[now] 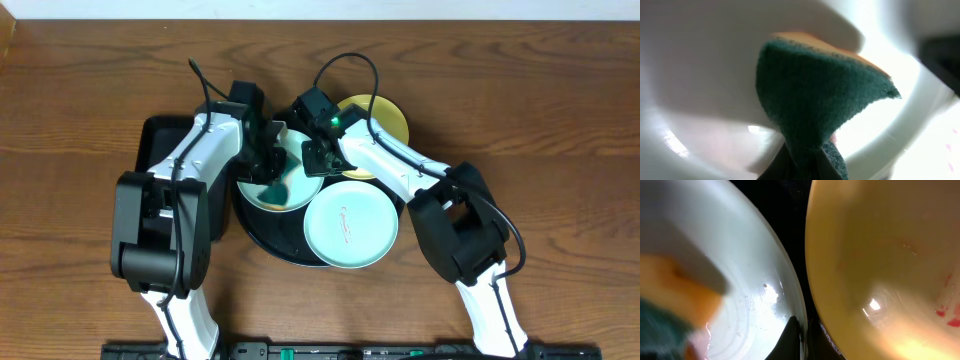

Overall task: Clean dirty plates on tray and stack at the side
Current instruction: 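Scrub the held green plate with the sponge in the left gripper, then move the sponge back toward the black sponge tray with left gripper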

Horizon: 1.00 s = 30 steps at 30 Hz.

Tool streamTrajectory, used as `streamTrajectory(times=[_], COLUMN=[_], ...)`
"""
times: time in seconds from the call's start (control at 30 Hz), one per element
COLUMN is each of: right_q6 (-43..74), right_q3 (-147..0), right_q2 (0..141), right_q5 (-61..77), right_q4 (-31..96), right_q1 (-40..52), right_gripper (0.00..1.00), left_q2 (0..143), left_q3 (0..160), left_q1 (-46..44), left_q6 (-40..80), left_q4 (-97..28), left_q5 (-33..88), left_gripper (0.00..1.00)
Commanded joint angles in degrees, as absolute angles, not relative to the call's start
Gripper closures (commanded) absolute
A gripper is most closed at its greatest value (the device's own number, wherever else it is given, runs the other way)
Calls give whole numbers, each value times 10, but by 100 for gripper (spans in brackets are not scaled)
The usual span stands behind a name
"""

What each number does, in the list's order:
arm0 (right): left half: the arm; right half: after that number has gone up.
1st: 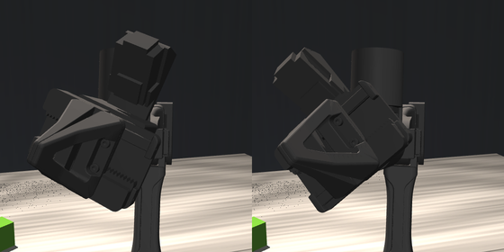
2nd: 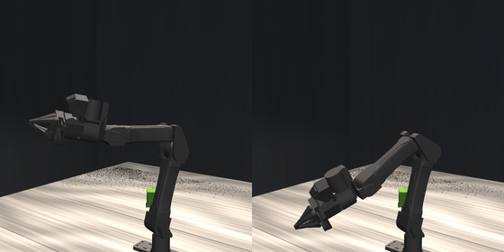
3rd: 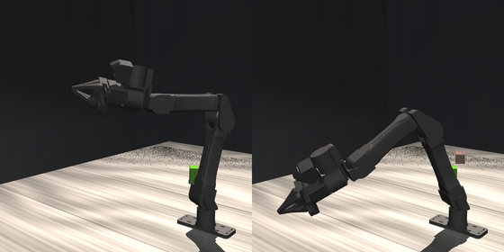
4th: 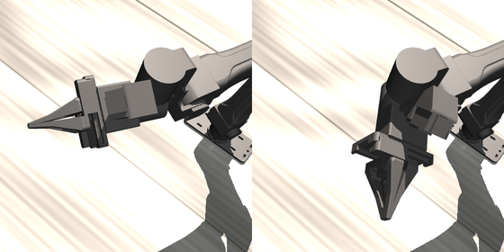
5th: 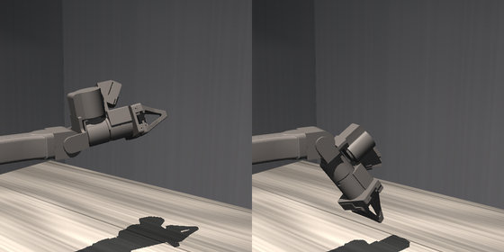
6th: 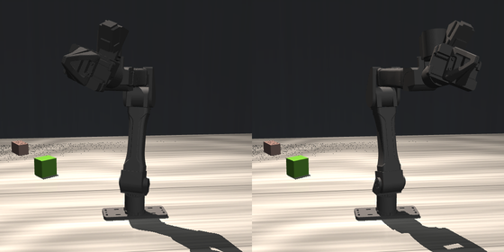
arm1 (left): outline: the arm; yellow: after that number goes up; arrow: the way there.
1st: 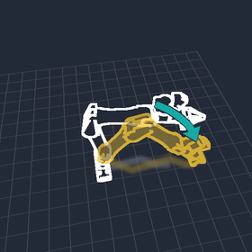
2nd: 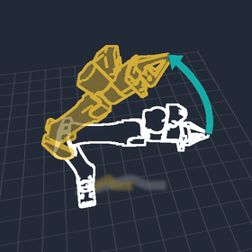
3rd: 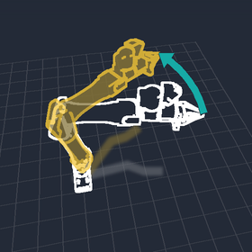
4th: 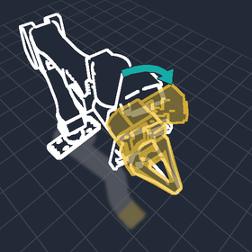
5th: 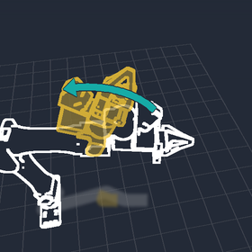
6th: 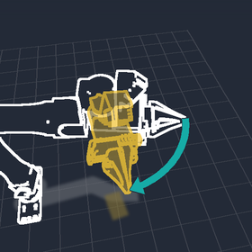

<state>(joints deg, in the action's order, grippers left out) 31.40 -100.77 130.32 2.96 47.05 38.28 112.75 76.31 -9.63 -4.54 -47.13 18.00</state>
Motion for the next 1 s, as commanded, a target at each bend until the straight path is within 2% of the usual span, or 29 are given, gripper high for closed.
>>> streamTrajectory(times=[0.0,0.13,0.4,0.63,0.97], right_q6=[305,306,306,305,239], right_q3=[-1004,-1004,-1004,-1004,-1005], right_q2=[1324,1324,1324,1324,1320], right_q5=[15,13,8,9,64], right_q4=[476,476,478,478,457], right_q1=[391,390,390,390,391], right_gripper=[98,98,98,99,99], left_q2=[1134,1134,1120,1025,886], left_q3=[764,764,791,813,813], left_q1=[-95,-95,-95,-86,16], left_q6=[99,160,170,170,161], left_q4=[-462,-457,-454,-458,-538], left_q5=[-34,-111,-90,-90,-90], left_gripper=[93,93,93,93,93])
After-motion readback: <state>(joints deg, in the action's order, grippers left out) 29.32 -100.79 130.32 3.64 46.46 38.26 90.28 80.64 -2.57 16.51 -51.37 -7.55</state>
